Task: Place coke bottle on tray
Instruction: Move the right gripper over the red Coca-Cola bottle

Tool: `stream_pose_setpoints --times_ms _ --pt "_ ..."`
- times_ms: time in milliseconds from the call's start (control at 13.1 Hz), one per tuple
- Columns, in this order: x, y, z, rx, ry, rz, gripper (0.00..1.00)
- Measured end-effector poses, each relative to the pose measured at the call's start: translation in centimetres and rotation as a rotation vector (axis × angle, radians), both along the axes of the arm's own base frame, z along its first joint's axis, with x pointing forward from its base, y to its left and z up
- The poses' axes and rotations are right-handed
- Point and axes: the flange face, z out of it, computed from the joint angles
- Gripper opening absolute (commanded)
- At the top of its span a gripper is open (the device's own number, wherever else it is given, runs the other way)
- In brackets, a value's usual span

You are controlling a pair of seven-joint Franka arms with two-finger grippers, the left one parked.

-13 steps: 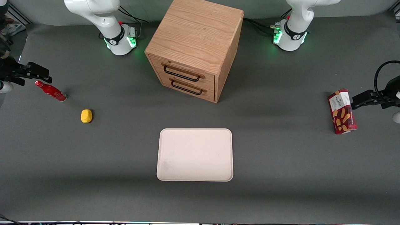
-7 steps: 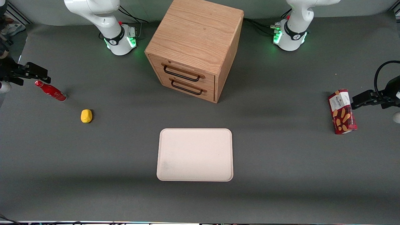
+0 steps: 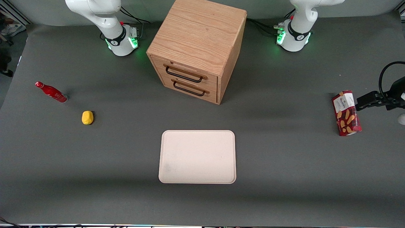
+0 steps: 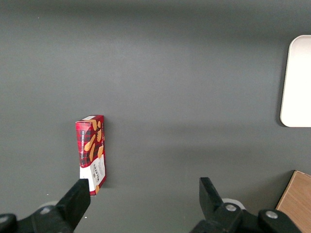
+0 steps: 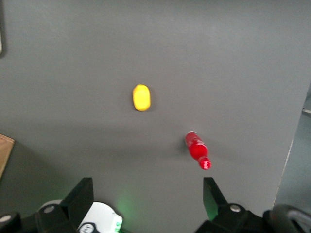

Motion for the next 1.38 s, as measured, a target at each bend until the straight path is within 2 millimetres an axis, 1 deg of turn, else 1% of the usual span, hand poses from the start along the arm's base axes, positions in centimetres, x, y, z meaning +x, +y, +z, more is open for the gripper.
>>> stream_pose_setpoints --times_ms 230,306,383,536,689,918,995,1224,1377 --pt "-5.4 -6.5 -1.2 0.016 -0.026 0.005 1.00" --pt "-6.9 -8.2 -1.8 0.019 -0.031 0.001 1.00" --pt "-8.2 -9.3 -2.5 0.022 -0.032 -0.005 1.00" --pt "-10.1 -10.1 -3.8 0.030 -0.032 -0.013 1.00" --pt "-11.3 -9.9 -4.5 0.041 -0.036 -0.010 1.00" --pt "-11.7 -9.8 -5.0 0.032 -0.047 0.001 1.00" --pt "-11.8 -10.1 -5.4 0.023 -0.053 0.012 1.00" --pt "-12.4 -11.4 -7.1 0.022 -0.067 0.036 1.00" --pt "-12.4 -11.6 -8.3 0.025 -0.070 0.041 1.00"
